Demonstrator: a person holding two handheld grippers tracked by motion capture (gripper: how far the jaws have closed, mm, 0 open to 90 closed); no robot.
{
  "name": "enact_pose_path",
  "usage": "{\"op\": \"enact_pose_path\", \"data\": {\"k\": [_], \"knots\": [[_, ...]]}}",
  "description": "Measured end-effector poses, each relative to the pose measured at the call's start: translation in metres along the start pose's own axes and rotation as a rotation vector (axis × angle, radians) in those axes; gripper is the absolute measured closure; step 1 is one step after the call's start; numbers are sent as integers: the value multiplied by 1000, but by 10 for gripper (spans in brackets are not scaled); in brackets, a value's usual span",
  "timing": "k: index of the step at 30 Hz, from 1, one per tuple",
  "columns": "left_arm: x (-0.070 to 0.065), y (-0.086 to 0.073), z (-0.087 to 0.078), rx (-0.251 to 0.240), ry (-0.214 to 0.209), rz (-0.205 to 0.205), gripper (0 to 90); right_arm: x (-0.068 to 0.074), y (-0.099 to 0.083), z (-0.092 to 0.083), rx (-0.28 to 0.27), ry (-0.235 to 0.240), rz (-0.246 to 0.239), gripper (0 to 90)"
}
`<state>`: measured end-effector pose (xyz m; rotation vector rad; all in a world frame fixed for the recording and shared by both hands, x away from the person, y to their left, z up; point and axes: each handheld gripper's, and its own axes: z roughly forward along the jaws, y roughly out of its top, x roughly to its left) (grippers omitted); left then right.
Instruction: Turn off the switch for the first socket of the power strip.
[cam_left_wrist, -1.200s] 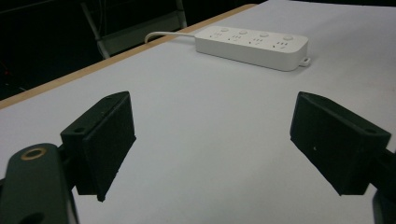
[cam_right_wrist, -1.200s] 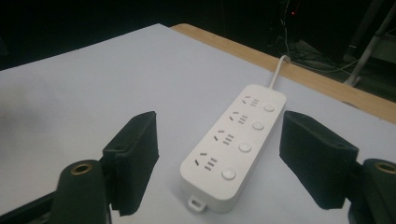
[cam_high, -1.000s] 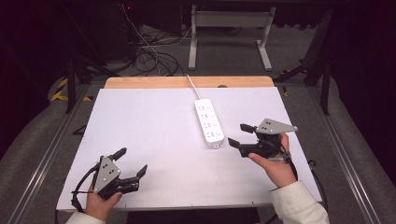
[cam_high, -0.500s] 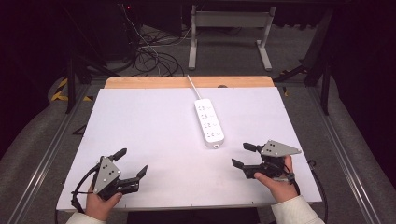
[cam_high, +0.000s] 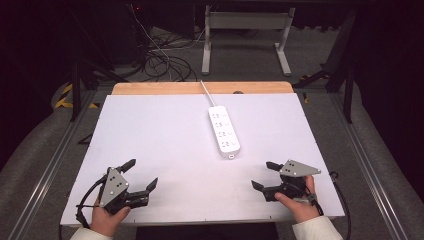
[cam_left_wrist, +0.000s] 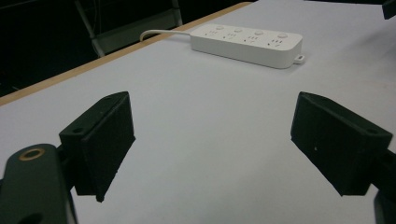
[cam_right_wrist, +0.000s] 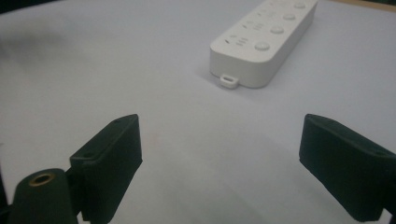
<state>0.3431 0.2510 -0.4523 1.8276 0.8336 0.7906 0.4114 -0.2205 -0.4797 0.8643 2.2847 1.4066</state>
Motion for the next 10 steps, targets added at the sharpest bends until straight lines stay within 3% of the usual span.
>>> {"op": "enact_pose_path", "data": {"k": [3, 10], "knots": [[1, -1, 2, 12, -3, -4, 128, -1, -3, 4, 53, -76, 32, 132], [4, -3, 5, 21, -1, -14, 114, -2, -3, 2, 18, -102, 21, 121]]}}
